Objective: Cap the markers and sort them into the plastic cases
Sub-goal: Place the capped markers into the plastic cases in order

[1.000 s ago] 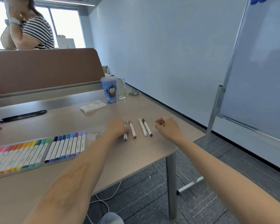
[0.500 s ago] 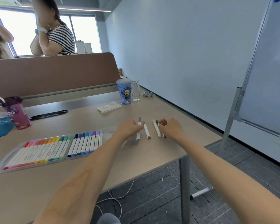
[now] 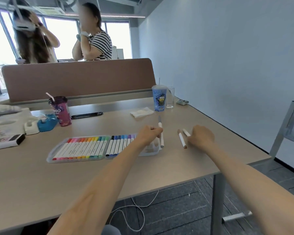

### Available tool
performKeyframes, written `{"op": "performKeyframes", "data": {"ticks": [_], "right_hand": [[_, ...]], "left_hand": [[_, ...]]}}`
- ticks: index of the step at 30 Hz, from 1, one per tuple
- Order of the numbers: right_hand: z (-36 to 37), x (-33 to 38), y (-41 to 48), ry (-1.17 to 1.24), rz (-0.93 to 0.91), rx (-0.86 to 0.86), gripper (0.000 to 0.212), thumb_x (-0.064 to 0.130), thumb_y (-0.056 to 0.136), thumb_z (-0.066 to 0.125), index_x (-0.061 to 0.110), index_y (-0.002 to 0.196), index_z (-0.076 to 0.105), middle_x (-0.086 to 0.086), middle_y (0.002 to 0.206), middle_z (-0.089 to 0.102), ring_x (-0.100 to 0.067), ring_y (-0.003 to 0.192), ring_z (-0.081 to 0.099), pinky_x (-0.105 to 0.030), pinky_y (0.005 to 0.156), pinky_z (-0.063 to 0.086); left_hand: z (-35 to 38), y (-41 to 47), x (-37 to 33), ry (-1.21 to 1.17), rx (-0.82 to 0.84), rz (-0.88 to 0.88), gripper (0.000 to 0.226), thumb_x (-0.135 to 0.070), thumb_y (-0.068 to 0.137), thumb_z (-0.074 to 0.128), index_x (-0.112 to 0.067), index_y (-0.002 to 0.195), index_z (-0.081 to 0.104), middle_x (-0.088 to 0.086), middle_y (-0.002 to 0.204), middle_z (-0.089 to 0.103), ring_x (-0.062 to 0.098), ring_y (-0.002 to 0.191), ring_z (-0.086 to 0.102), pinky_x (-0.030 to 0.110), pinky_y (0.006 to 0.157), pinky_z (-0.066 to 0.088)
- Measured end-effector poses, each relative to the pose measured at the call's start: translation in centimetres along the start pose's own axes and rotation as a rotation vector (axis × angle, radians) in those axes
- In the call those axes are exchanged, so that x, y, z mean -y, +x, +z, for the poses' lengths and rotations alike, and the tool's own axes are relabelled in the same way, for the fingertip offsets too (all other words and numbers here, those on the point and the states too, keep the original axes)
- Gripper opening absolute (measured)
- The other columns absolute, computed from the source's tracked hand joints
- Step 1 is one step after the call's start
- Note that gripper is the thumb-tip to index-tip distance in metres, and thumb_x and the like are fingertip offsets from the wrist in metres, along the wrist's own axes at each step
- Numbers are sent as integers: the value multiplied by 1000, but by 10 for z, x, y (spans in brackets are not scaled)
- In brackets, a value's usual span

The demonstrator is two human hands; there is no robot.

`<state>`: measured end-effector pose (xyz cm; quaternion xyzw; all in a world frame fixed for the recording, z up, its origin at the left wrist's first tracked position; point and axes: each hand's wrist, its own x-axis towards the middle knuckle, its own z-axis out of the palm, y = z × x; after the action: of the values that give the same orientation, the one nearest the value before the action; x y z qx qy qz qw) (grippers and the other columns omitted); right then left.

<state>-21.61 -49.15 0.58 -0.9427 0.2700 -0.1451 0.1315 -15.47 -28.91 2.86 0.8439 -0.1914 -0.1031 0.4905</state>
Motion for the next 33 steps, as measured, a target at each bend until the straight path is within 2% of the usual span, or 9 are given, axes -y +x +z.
{"op": "performKeyframes", "data": {"ticks": [4, 6, 8, 10, 15, 17, 21, 26, 33], "right_hand": [[-11, 19, -2, 268, 64, 8, 39, 31, 80, 67, 14, 53, 46, -2, 54, 41, -25, 57, 44, -27, 48, 28], [-14, 31, -6, 383, 58, 39, 28, 23, 77, 67, 11, 54, 55, -1, 50, 45, -23, 57, 47, -27, 48, 30], [-12, 41, -10, 511, 61, 98, 16, 17, 76, 65, 5, 68, 70, -6, 59, 63, -23, 65, 57, -29, 58, 44], [-8, 48, -13, 624, 77, 162, 17, 18, 76, 67, 3, 80, 74, -11, 73, 71, -19, 67, 64, -33, 66, 50], [-8, 56, -27, 729, 74, 307, 12, 22, 80, 69, 11, 84, 71, -4, 75, 68, -2, 47, 59, -20, 46, 33], [-7, 58, -31, 737, 60, 324, 12, 22, 81, 69, 12, 86, 70, -4, 78, 68, -3, 47, 59, -20, 46, 32], [-11, 60, -38, 719, 53, 354, 13, 24, 87, 66, 12, 93, 69, 1, 66, 61, 4, 33, 48, -18, 46, 29], [-11, 68, -41, 744, -22, 364, 9, 24, 87, 67, 18, 80, 68, 3, 74, 65, -8, 61, 61, -19, 54, 36], [-1, 80, -33, 747, -52, 344, 8, 26, 84, 69, 19, 81, 71, 4, 82, 71, -8, 64, 66, -20, 57, 37]], "left_hand": [[-27, 2, 8, -20, -44, -58, 26, -29, 90, 54, -12, 74, 66, 0, 86, 70, 13, 65, 45, 23, 55, 37], [-38, 6, 12, 43, -69, -78, 25, -29, 89, 57, -10, 76, 66, 2, 86, 71, 12, 63, 46, 23, 54, 38], [-45, 13, 16, 111, -82, -87, 25, -25, 86, 61, -9, 68, 64, 6, 85, 73, 12, 56, 44, 22, 50, 37], [-47, 18, 19, 191, -71, -105, 26, -22, 84, 63, -8, 62, 62, 9, 84, 74, 12, 52, 42, 21, 48, 36], [-40, 25, 27, 438, -46, -143, 16, -21, 79, 65, -5, 78, 65, 6, 69, 57, 18, 60, 48, 23, 56, 39], [-36, 27, 29, 478, -37, -146, 17, -22, 80, 66, -6, 81, 62, 6, 71, 54, 21, 70, 51, 26, 61, 40], [-30, 32, 37, 500, -36, -144, 19, -23, 82, 65, -5, 85, 59, 10, 83, 57, 24, 78, 54, 28, 64, 39], [-31, 39, 40, 460, -32, -172, 20, -25, 83, 67, -6, 86, 61, 11, 88, 62, 25, 80, 56, 28, 66, 42], [-32, 35, 45, 420, -31, -197, 23, -23, 78, 66, -10, 65, 52, 5, 65, 54, 18, 58, 48, 23, 51, 35]]}}
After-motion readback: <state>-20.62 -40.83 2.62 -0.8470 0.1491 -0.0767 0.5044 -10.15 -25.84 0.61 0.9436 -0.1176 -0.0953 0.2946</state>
